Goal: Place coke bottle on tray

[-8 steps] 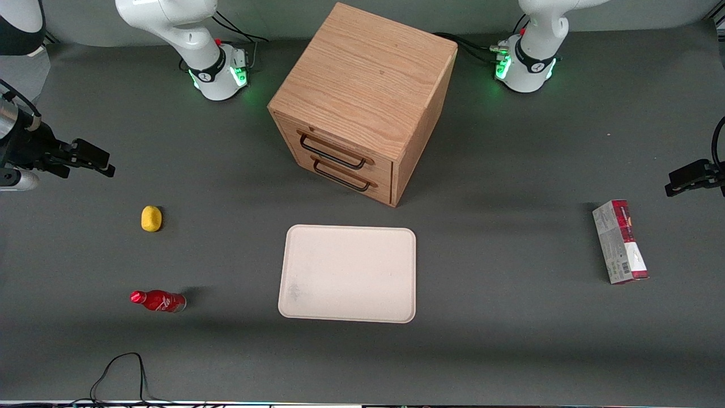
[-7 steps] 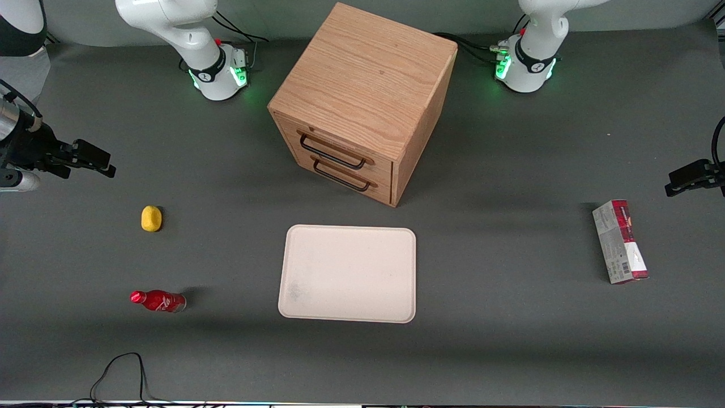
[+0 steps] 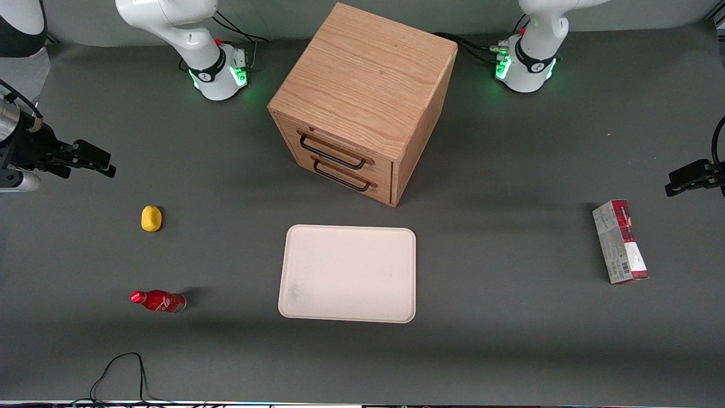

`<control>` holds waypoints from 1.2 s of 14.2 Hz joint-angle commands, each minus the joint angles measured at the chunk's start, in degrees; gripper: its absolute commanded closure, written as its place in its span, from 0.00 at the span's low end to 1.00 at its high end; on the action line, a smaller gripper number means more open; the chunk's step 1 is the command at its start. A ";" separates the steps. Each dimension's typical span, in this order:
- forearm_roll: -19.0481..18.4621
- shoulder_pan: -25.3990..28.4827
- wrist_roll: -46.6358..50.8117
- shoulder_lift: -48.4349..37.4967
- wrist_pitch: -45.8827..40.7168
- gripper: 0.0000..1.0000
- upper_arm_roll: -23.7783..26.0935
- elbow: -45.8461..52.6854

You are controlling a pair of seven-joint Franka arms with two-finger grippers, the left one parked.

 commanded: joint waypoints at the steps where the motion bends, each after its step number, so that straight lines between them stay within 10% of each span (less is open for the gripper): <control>1: -1.67 -2.29 0.84 2.18 1.04 0.00 1.70 2.42; 6: -1.15 -6.42 -5.73 19.05 5.13 0.00 1.71 16.76; 17: 1.49 -6.86 -8.21 35.42 33.73 0.00 3.11 11.24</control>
